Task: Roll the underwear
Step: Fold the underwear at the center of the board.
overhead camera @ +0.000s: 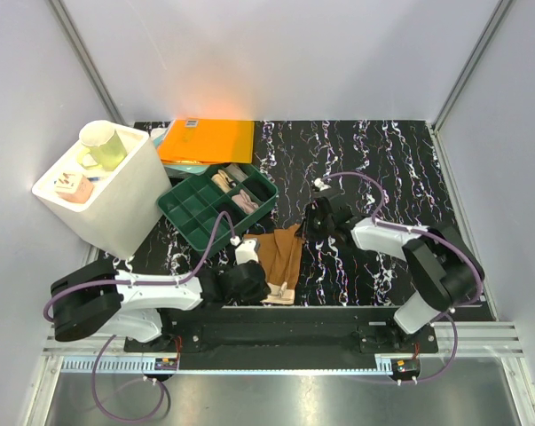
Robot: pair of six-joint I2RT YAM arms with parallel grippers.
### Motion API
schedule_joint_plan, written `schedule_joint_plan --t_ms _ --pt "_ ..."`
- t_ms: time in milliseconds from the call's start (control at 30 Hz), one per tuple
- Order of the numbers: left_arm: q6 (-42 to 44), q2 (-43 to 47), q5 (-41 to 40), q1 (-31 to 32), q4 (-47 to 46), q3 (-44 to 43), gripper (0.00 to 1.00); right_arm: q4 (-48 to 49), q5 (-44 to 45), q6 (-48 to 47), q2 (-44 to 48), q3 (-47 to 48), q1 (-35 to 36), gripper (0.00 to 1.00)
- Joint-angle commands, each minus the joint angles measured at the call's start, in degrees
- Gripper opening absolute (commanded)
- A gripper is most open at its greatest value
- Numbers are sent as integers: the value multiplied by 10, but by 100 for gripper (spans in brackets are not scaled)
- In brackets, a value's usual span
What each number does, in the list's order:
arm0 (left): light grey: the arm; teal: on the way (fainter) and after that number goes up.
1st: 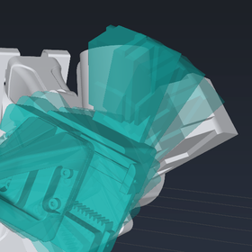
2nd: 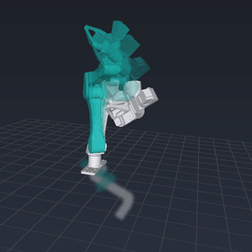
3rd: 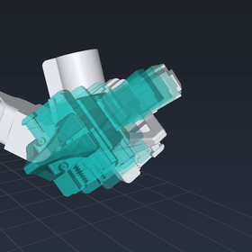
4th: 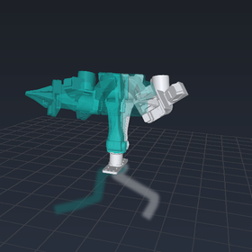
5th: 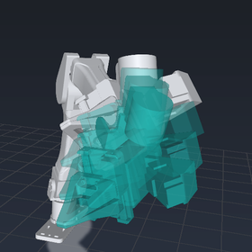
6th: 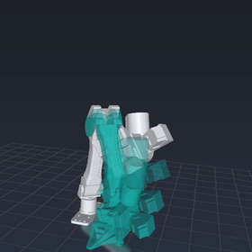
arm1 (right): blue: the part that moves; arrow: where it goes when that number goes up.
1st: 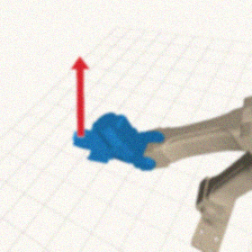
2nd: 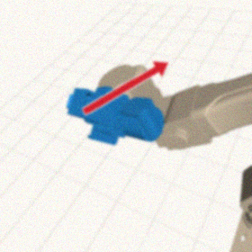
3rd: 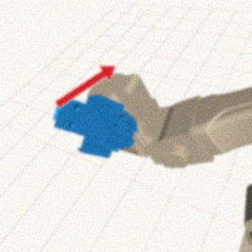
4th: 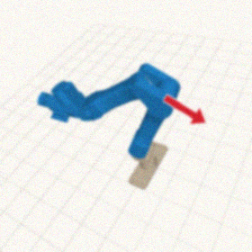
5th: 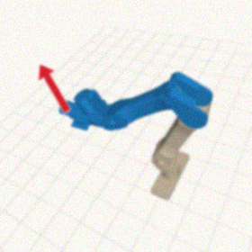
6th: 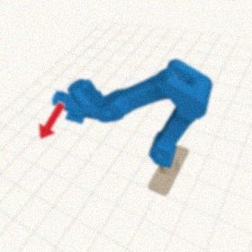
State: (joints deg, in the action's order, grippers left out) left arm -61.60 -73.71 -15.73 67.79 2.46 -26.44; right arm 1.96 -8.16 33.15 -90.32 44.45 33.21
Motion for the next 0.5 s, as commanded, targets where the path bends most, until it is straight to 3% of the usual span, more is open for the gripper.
schedule_joint_plan --t_ms 0,233,367,400,467 --pt "-4 -17 -8 9 44 -5 4 24 17 -19 -37 30 -6 0" --pt "-14 -13 -20 16 63 -12 3 2 38 -18 -36 31 -8 2" --pt "-15 -7 -26 17 71 -27 5 -40 20 -19 -3 42 -8 27" --pt "-14 -3 -28 17 71 -34 6 -55 15 -19 17 42 -8 39" --pt "-8 2 -32 17 72 -49 9 -71 -5 -11 39 35 -8 46"
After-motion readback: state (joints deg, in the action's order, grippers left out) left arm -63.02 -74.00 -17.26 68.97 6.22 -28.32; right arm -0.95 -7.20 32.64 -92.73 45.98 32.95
